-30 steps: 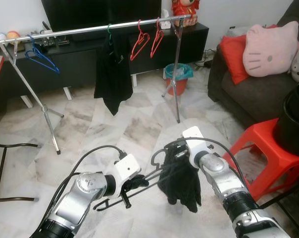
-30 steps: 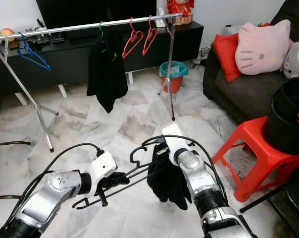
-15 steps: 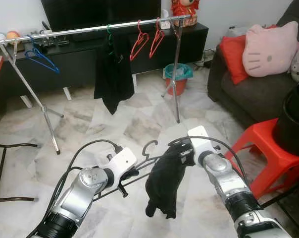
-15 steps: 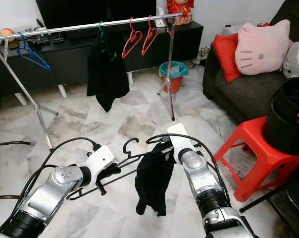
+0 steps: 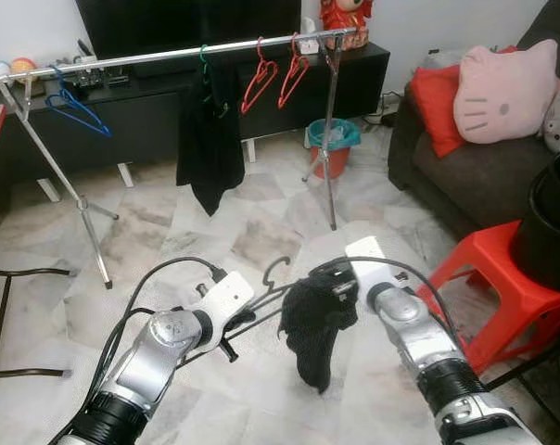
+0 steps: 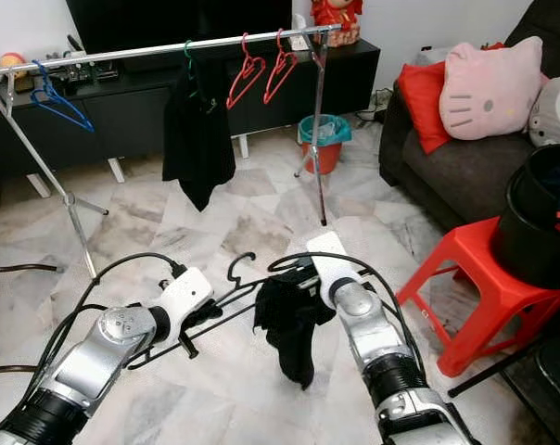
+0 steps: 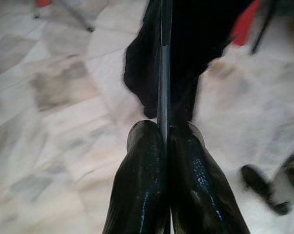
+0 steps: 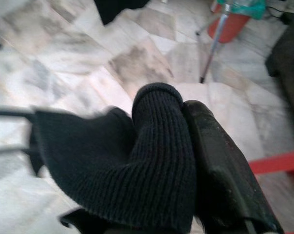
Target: Hang hanger
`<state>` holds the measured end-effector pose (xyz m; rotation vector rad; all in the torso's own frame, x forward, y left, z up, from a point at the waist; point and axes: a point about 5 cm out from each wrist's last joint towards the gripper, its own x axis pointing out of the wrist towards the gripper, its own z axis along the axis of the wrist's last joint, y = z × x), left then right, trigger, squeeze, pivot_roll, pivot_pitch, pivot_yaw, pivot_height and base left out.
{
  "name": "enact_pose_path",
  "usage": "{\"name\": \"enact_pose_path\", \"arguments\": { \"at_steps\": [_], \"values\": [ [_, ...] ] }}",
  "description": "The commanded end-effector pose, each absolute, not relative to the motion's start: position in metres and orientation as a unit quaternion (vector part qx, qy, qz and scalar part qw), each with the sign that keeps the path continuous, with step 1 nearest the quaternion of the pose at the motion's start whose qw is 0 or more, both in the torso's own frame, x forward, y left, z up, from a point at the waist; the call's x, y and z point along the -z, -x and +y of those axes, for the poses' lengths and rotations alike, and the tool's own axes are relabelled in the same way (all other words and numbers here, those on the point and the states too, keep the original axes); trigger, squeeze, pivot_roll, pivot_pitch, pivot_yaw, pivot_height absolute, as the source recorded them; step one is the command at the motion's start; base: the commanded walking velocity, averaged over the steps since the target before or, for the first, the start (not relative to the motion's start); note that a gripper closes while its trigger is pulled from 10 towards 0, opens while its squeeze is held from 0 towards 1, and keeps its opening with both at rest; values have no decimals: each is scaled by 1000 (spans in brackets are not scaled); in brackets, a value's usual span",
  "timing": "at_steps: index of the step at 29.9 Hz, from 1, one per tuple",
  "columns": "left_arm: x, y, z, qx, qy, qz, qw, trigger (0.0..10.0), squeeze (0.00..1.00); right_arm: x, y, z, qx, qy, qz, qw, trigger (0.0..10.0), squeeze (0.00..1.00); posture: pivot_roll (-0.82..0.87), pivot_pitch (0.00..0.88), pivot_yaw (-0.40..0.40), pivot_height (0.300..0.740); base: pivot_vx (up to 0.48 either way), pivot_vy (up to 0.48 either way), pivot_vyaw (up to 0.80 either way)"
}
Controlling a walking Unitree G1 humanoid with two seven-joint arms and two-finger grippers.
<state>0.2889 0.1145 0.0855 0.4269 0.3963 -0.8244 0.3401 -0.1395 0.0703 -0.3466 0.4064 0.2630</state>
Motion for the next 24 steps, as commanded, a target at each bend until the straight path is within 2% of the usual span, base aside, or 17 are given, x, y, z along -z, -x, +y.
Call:
{"name": "enact_pose_path", "arguments": {
  "at_steps": [1,10,17,22,24],
  "values": [
    [-96,-288,110,411,-190,163,877,10000,0,-78,-343,-135,-136,170,184,959,10000,0,42,0,-20,740,0,0,0],
    [-94,-266,97,505,-160,172,831,10000,0,-82,-345,-134,-141,173,181,958,10000,0,44,0,-23,740,0,0,0],
    [-93,-259,94,534,-153,175,813,10000,0,-82,-344,-129,-161,170,181,955,10000,0,44,0,-23,740,0,0,0],
    [-92,-250,95,560,-155,191,791,10000,0,-83,-346,-138,-149,201,181,951,10000,0,45,0,-22,740,0,0,0],
    [-90,-252,97,549,-168,191,796,10000,0,-84,-347,-140,-146,199,180,952,10000,0,44,0,-22,740,0,0,0]
  ]
}}
